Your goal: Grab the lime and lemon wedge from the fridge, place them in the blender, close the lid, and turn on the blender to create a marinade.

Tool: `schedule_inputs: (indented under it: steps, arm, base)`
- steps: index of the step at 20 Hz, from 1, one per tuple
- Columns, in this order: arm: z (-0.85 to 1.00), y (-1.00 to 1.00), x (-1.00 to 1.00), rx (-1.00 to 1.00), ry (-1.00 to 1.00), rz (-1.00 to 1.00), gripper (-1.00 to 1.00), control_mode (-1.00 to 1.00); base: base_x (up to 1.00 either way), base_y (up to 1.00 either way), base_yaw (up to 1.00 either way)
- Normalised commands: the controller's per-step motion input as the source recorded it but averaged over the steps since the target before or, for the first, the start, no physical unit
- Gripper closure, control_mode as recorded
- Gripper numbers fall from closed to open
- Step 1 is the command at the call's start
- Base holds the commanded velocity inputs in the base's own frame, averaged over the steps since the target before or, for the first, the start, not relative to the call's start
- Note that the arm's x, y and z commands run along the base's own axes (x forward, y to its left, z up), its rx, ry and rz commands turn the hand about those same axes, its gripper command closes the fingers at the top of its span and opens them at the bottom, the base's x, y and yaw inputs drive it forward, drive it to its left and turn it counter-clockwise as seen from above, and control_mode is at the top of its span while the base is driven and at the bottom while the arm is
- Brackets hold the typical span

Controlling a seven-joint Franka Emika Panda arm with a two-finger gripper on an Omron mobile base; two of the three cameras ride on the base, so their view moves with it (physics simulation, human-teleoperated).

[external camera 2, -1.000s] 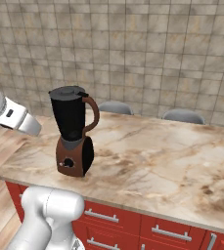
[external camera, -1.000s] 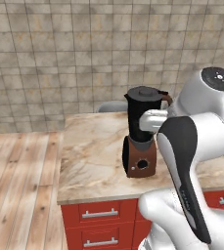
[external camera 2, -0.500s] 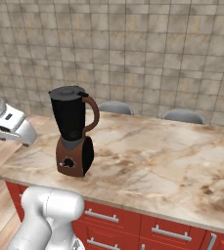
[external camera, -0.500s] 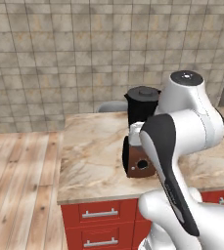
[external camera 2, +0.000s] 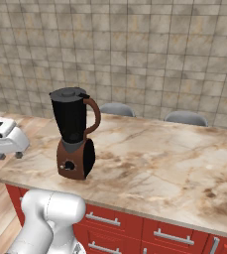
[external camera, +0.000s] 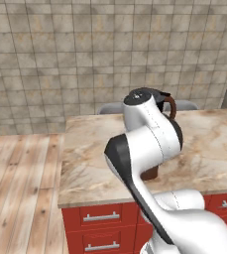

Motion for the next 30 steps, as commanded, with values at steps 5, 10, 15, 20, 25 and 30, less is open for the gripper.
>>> schedule_inputs:
  steps: [5, 10, 15, 20, 25, 30]
  arm:
    - [-0.56, 0.08, 0.32, -0.11, 0.20, 0.09, 1.00, -1.00]
    - [-0.46, 0.00, 0.39, -0.04, 0.18, 0.10, 1.00, -1.00]
    - [-0.31, 0.00, 0.48, -0.06, 0.03, 0.06, 1.00, -1.00]
    - [-0.46, 0.00, 0.44, -0.11, 0.03, 0.08, 1.00, -1.00]
    - [-0.49, -0.06, 0.39, -0.06, 0.17, 0.13, 1.00, -1.00]
    - [-0.21, -0.02, 0.46, -0.03, 0.08, 0.11, 1.00, -1.00]
  base:
    - [0.00, 0.00, 0.00]
    - [0.00, 0.00, 0.00]
    - [0.00, 0.00, 0.00]
    - [0.00, 0.00, 0.00]
    - [0.00, 0.00, 0.00]
    - [0.00, 0.00, 0.00]
